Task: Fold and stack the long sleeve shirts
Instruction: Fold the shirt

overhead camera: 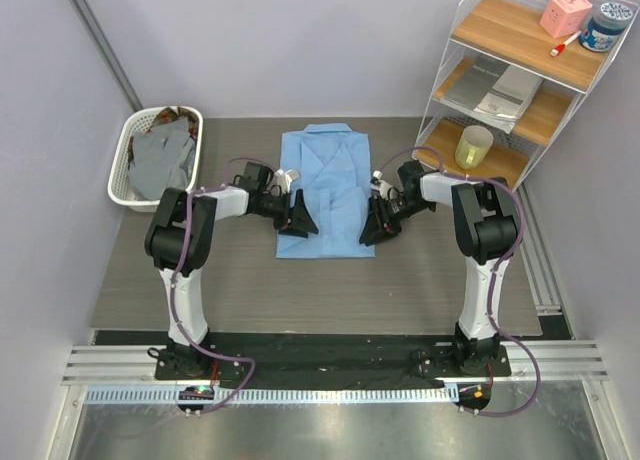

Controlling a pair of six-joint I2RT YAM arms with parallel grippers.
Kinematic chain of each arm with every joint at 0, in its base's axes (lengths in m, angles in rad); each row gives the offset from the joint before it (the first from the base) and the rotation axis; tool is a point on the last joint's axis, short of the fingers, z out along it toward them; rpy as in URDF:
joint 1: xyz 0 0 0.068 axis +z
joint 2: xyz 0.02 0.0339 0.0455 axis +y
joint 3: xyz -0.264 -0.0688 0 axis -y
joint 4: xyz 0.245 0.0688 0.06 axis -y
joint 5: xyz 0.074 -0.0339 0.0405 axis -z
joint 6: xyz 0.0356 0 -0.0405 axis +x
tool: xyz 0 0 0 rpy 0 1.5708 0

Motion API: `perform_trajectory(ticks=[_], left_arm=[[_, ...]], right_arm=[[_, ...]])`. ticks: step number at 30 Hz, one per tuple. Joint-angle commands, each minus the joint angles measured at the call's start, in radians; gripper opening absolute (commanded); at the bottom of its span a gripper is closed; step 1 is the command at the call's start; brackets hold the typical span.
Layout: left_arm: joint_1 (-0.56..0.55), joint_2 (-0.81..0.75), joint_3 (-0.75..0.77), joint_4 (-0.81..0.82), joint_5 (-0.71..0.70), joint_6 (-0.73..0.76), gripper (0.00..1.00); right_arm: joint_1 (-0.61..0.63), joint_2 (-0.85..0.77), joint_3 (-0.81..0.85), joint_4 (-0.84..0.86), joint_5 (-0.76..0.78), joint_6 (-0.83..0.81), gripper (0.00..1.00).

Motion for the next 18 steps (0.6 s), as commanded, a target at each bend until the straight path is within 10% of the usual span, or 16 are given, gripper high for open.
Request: perform_trajectory(ticks=[1,8,18], left_arm=[[-0.005,-0.101,0.008,-0.014,0.04,0.075,0.66],[-0.062,-0.354,-0.159,-0.017,0.105,0.064,0.82],[-0.053,-0.132,-0.134,0.087,0.024,0.026,0.84]], right_arm=[[0.002,-0.075,0.023,-0.026,-0.019,-0.022,0.41],[0.081,-0.291,-0.066,0.129,-0.108,0.076,0.53],[0.138,-0.029,-0.037,0.333,-0.082,0.211,0.59]])
